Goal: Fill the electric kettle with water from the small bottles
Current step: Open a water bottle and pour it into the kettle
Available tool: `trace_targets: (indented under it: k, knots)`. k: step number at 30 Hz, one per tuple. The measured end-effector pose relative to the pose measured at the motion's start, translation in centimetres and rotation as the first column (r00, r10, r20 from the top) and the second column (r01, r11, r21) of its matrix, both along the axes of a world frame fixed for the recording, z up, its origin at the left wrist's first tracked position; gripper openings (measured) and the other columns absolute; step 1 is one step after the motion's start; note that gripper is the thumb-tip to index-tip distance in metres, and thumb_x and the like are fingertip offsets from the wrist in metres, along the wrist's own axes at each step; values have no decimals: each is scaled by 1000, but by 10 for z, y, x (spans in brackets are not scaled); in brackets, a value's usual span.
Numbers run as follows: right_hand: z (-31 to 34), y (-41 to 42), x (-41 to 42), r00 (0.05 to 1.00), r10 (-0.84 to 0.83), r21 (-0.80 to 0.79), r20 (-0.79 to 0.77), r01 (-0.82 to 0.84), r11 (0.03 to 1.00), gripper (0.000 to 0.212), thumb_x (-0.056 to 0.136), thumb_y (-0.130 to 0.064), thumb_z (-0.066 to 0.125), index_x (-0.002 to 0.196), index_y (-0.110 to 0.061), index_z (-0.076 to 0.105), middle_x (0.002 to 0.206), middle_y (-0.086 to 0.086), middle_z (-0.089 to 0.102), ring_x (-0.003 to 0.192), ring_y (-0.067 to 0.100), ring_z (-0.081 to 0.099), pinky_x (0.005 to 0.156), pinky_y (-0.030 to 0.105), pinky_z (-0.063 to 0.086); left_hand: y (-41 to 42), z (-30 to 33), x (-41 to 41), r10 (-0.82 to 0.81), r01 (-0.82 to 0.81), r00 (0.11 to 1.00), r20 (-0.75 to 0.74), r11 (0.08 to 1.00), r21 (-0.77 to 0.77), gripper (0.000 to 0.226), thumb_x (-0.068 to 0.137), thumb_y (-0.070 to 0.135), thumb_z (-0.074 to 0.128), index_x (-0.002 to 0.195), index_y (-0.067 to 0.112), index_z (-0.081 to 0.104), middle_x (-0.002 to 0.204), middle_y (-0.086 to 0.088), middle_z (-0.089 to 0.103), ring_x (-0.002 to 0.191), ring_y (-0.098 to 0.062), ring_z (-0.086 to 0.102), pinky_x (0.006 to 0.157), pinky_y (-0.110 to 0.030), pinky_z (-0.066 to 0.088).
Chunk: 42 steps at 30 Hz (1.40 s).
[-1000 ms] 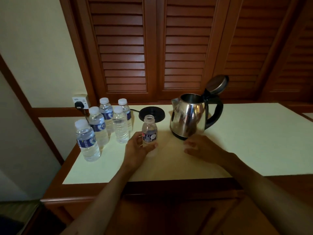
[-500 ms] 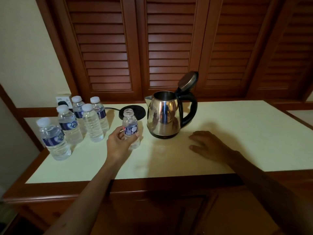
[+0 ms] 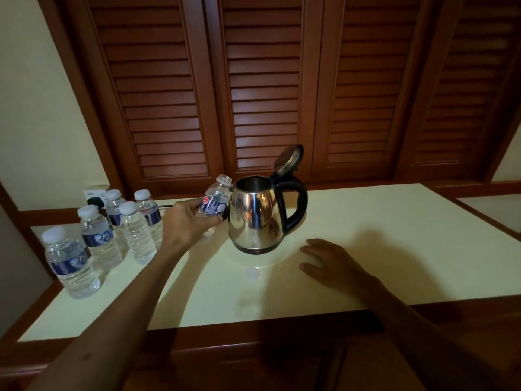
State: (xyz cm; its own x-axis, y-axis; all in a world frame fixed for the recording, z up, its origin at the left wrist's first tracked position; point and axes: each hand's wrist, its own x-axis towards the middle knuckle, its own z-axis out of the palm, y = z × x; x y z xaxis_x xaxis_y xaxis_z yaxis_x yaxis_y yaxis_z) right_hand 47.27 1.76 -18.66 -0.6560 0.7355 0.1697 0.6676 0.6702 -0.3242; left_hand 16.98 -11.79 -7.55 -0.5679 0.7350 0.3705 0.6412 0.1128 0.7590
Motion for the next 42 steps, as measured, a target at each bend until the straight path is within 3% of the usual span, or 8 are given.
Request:
trace_targets:
  k: [2,6,11,16,22,26,38,42]
  knots:
    - [-1,2,0,1000,1,4,-4,-1,1000,63,86,-67,40,138,-32,45,151,-11,34,140,9,26,116,36,23,5,10,-1,21,-27,996,-85,998,-60,30,71,24,87,96,11,77,64,3,65,56,-9,58,49,-26,43]
    - [-1,2,-1,999,-3,2,-32,3,1000,59,87,-63,46,137,-31,48,151,-12,35,139,8,27,116,33,23,11,23,-4,37,-79,973,-228,981,-177,25,66,30,85,84,16,74,62,4,64,58,-13,61,52,-31,51]
    - [-2,3,-1,999,-5,-4,-52,5,1000,59,87,-62,48,136,-30,50,150,-12,36,139,7,28,116,32,22,16,37,-3,7,-79,964,-267,963,-259,28,65,27,86,85,16,70,68,2,65,62,-17,64,58,-34,58]
    - [-3,5,-1,999,-3,-14,-52,2,1000,61,85,-65,46,136,-31,48,150,-14,36,139,7,28,116,33,24,19,52,-8,-22,-93,937,-349,947,-308,29,66,26,85,88,18,68,75,0,65,58,-12,56,46,-22,38]
    - [-2,3,-1,998,-14,-24,-61,12,1000,59,86,-63,47,136,-31,49,150,-14,36,139,7,28,116,32,23,25,63,-11,-26,-123,921,-389,928,-353,40,63,32,88,85,10,63,80,-4,66,71,-22,63,59,-32,52]
    - [0,1,-2,999,-19,-20,-51,18,1000,58,88,-61,47,137,-31,48,150,-13,35,139,7,27,116,32,22,28,66,-15,-52,-125,894,-444,924,-361,53,55,37,88,99,14,70,81,-2,68,70,-19,63,66,-37,59]
    - [4,-5,-5,999,-37,20,-8,37,999,56,90,-58,46,139,-30,46,152,-13,32,141,5,23,116,29,16,37,67,-23,-100,-125,850,-517,916,-381,48,62,33,86,102,16,67,83,-2,67,70,-18,62,63,-33,57]
    - [6,-4,-7,999,-37,20,1,37,999,57,90,-58,46,139,-30,45,152,-13,32,141,6,23,116,29,16,38,67,-25,-103,-126,834,-542,921,-369,46,62,33,86,99,15,66,83,-3,66,69,-19,61,57,-29,50]
